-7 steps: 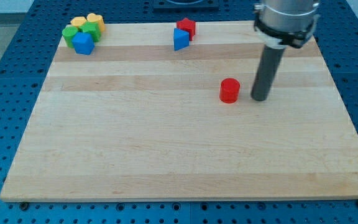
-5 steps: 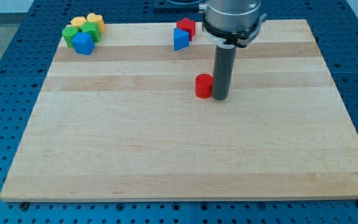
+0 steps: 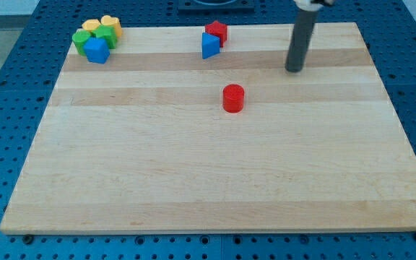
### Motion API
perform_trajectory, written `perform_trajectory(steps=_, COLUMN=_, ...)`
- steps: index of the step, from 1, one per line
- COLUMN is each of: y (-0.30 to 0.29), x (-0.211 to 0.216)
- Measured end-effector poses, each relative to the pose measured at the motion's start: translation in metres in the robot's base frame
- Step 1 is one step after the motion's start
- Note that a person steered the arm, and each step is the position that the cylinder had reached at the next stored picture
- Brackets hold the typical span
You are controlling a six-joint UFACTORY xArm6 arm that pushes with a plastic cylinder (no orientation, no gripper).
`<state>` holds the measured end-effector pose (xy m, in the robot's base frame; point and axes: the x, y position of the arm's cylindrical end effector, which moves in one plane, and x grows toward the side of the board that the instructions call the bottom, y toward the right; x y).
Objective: Slide the red star left a bit
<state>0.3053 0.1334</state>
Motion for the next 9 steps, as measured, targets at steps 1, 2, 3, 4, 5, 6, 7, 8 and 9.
perform_trajectory(steps=1, y=-0.018, x=-0.031)
perform_trajectory(steps=2, y=-0.047, x=-0.058)
perform_trajectory(steps=3, y=-0.092, x=-0.080)
perform_trajectory(steps=4, y=-0.135, x=-0.098)
perform_trajectory(steps=5, y=-0.166, x=-0.112)
perform_trajectory(steps=6, y=-0.174, x=-0.113)
perform_trajectory(steps=7, y=-0.200, x=-0.113)
perform_trajectory(steps=8, y=-0.228, x=-0.114)
perform_trajectory(steps=9, y=-0.243, x=-0.112)
